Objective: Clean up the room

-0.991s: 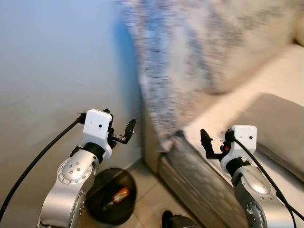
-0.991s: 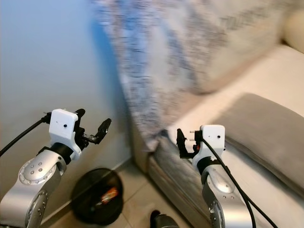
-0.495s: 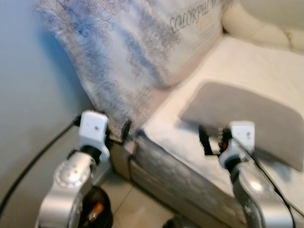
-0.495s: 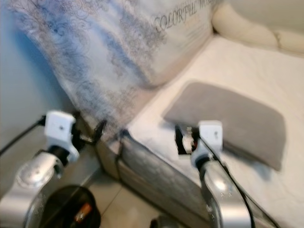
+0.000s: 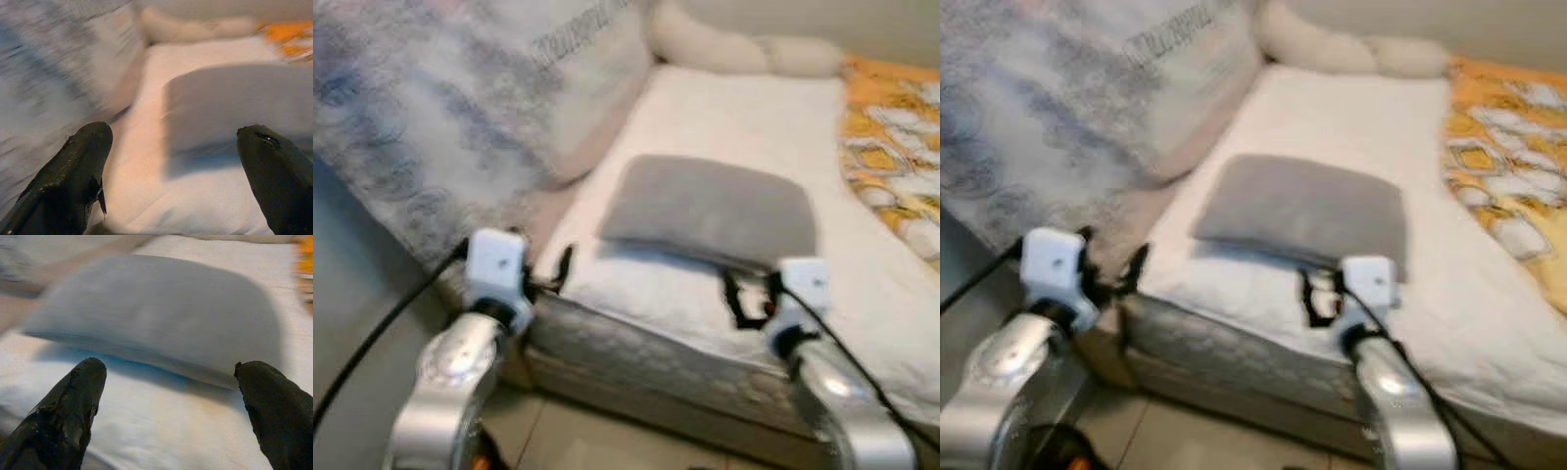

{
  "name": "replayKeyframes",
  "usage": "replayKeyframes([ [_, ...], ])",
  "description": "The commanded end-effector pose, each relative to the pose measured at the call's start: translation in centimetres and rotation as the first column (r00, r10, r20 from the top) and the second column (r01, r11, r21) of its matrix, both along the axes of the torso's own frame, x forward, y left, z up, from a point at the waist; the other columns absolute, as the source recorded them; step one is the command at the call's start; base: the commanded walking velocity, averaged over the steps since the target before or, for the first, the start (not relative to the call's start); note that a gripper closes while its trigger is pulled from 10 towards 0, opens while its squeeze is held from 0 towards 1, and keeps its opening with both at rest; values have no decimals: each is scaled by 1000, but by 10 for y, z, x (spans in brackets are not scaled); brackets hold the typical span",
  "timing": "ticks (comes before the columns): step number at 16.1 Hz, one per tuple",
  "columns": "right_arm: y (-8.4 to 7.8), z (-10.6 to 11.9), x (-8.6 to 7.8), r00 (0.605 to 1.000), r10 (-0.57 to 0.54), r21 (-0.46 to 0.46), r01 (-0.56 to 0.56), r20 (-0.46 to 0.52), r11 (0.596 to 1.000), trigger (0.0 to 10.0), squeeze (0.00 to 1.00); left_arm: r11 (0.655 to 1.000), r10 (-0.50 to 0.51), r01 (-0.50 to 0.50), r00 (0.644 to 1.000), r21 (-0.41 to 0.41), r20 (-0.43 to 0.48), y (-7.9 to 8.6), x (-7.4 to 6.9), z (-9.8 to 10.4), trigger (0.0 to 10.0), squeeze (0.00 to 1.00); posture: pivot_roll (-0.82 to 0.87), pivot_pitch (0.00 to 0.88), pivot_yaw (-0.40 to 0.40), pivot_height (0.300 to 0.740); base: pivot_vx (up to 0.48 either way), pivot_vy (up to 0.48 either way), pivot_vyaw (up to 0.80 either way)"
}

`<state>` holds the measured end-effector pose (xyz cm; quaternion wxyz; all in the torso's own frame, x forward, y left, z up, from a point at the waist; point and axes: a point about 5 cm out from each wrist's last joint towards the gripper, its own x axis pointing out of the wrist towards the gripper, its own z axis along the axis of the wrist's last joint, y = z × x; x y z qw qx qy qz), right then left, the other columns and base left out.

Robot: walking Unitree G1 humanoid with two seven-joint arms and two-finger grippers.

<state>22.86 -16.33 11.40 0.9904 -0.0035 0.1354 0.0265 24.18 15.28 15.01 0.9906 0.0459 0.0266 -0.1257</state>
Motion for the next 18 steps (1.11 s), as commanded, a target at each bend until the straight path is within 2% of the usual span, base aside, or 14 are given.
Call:
replayKeyframes([
  [1,7,-1,1,1000,18,28,-18,-18,999,10000,0,1000,13,-12,1000,14,-11,6,0,-1,10000,0,-21,0,-3,740,0,0,-800],
  [4,12,-4,3,998,44,48,-42,-36,998,10000,0,1000,-10,10,1000,-5,-9,6,0,0,10000,0,-20,0,0,740,106,0,-690],
  [12,13,-1,13,995,96,44,-95,-25,995,10000,0,1000,-26,26,1000,-4,-13,6,0,0,10000,0,-17,0,-5,740,385,0,0],
  [15,15,-2,11,994,105,50,-104,-31,993,10000,0,1000,-31,31,999,-4,-15,5,0,-1,10000,0,-23,0,-2,740,386,0,-800],
  [18,14,-1,12,994,109,41,-108,-27,993,10000,0,999,-38,38,999,-2,-15,3,0,-1,10000,0,-26,0,0,740,389,0,0],
])
